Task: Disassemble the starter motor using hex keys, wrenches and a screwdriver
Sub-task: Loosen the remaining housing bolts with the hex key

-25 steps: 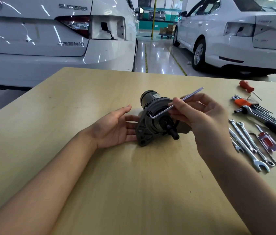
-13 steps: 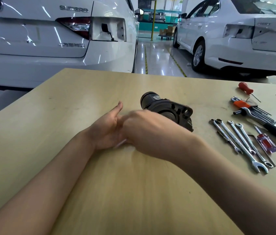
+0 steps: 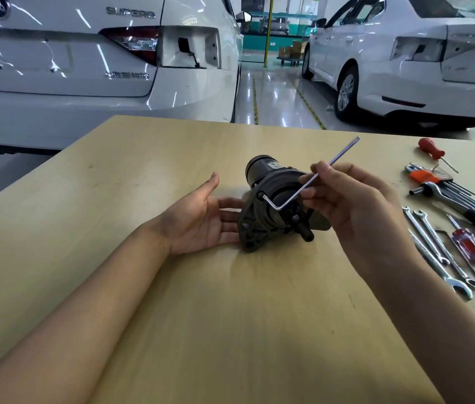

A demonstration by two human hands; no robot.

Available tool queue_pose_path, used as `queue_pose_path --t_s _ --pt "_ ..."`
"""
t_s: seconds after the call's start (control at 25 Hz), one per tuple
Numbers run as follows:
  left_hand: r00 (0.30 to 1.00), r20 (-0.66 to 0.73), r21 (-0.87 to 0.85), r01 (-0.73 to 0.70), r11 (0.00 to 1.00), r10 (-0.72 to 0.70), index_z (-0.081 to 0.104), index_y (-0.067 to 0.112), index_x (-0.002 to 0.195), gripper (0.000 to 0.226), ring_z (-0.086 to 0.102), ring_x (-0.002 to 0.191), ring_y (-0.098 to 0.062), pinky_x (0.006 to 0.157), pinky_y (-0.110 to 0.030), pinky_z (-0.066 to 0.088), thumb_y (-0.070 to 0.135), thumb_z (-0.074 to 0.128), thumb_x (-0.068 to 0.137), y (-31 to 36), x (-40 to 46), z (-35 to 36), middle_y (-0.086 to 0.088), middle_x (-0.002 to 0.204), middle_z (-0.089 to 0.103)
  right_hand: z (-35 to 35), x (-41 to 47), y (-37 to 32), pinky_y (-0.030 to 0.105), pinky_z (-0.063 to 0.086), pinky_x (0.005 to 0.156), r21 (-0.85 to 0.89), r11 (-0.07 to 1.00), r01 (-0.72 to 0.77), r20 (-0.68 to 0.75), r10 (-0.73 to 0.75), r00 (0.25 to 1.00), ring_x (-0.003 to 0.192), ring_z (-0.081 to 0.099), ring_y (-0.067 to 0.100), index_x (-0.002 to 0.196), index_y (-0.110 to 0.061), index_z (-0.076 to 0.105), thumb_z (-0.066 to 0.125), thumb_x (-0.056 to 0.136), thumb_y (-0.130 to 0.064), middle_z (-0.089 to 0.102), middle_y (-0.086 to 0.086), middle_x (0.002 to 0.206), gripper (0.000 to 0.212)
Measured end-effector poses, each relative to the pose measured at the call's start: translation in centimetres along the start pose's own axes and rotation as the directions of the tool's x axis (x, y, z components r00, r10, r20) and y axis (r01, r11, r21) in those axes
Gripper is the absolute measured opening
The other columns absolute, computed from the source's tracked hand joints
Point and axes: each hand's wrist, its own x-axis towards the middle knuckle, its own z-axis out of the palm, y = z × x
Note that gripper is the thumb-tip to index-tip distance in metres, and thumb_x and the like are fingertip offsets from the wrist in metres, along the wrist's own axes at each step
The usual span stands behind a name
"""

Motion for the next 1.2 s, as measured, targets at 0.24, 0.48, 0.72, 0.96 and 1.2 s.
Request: queue_pose_path --t_s 0.24,0.48,0.72,0.96,1.2 --pt "1.000 0.000 0.012 0.002 1.000 -0.002 0.058 0.003 0.103 0.070 0.068 0.083 -0.027 0.081 -0.036 0.057 0.063 0.023 0.094 -0.1 0.1 -0.1 -0.017 0.090 0.067 0.1 0.3 0.5 0.022 0.053 0.058 0.057 0.998 0.027 -0.107 -0.020 0.994 0.058 0.067 0.017 0.080 -0.008 0.060 0.063 0.087 -0.004 0.067 0.012 0.071 0.008" --pt "1.000 -0.015 0.017 0.005 1.000 -0.004 0.056 0.003 0.107 0.068 0.067 0.084 -0.027 0.082 -0.037 0.056 0.062 0.025 0.094 -0.1 0.1 -0.1 -0.017 0.091 0.066 0.1 0.3 0.6 0.022 0.054 0.060 0.037 0.999 0.023 -0.117 -0.019 0.993 0.059 0.068 0.017 0.081 -0.007 0.058 0.062 0.088 -0.002 0.067 0.007 0.067 0.009" --pt "1.000 -0.025 0.024 0.002 1.000 -0.002 0.059 0.003 0.100 0.065 0.068 0.083 -0.027 0.081 -0.036 0.056 0.060 0.027 0.095 -0.1 0.1 0.0 -0.017 0.090 0.067 0.1 0.4 0.6 0.022 0.054 0.058 0.026 0.999 0.020 -0.122 -0.016 0.992 0.058 0.067 0.016 0.082 -0.007 0.058 0.062 0.088 -0.002 0.067 0.008 0.066 0.008" --pt "1.000 0.001 0.077 -0.031 0.997 0.031 0.059 0.006 0.102 0.046 0.061 0.085 -0.024 0.081 -0.034 0.055 0.047 0.057 0.082 -0.2 -0.2 0.6 -0.013 0.091 0.062 0.0 0.4 0.7 0.022 0.054 0.060 0.057 0.998 0.007 -0.113 -0.001 0.994 0.058 0.068 0.016 0.082 -0.007 0.058 0.062 0.088 -0.002 0.068 0.007 0.066 0.008" --pt "0.982 -0.054 0.129 -0.170 0.977 0.178 0.073 0.013 0.099 0.035 0.058 0.087 -0.021 0.081 -0.035 0.052 0.038 0.060 0.078 -1.3 0.3 1.9 -0.006 0.093 0.064 0.1 0.3 0.8 0.021 0.054 0.059 0.033 0.999 0.011 -0.126 -0.007 0.992 0.057 0.067 0.015 0.081 -0.007 0.058 0.062 0.088 -0.002 0.068 0.009 0.067 0.009"
